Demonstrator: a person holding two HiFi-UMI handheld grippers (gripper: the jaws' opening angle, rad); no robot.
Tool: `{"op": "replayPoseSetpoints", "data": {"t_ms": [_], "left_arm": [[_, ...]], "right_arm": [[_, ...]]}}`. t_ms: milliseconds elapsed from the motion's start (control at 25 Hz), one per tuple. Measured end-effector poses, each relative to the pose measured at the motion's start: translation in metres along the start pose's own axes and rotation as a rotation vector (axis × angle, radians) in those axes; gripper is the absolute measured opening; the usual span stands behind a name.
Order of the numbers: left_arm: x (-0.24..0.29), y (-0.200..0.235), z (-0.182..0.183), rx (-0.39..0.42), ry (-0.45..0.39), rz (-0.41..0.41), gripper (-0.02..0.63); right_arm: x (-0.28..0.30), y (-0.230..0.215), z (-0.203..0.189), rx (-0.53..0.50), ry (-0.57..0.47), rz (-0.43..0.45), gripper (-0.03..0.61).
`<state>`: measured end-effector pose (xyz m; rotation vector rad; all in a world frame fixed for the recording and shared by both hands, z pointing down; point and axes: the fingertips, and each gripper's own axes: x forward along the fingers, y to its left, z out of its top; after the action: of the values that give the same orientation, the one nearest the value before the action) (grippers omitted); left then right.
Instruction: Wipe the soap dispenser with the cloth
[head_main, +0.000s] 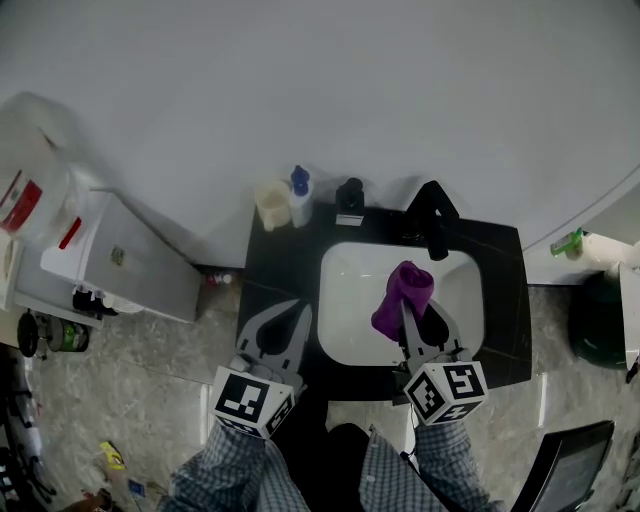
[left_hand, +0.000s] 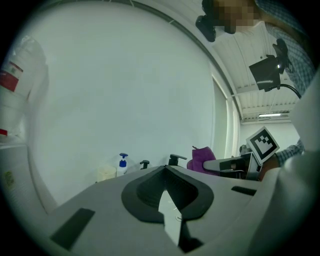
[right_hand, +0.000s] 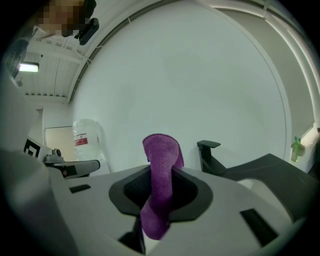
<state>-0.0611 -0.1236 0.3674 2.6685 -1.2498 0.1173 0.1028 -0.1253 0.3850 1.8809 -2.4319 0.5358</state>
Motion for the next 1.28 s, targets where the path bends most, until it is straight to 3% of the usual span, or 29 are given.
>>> {"op": "replayPoseSetpoints", "data": {"t_ms": [520, 880, 1280], "left_arm": [[-0.078, -0.111, -0.019, -0.003, -0.042, 0.033, 0.011], [-0.132, -0.198, -0.041, 0.025, -0.020, 0.019, 0.011], [-0.165, -0.223, -0.033, 0.057, -0.017, 0.001, 0.011]], "right_arm": [[-0.119, 0.025, -0.030, -0.010, 0.000, 0.093, 0.089], [-0.217, 0.031, -0.048, -0.026, -0.006, 0.127, 0.087], [-0.268, 0.039, -0.046, 0.009, -0.055, 0.096, 0.087]]}}
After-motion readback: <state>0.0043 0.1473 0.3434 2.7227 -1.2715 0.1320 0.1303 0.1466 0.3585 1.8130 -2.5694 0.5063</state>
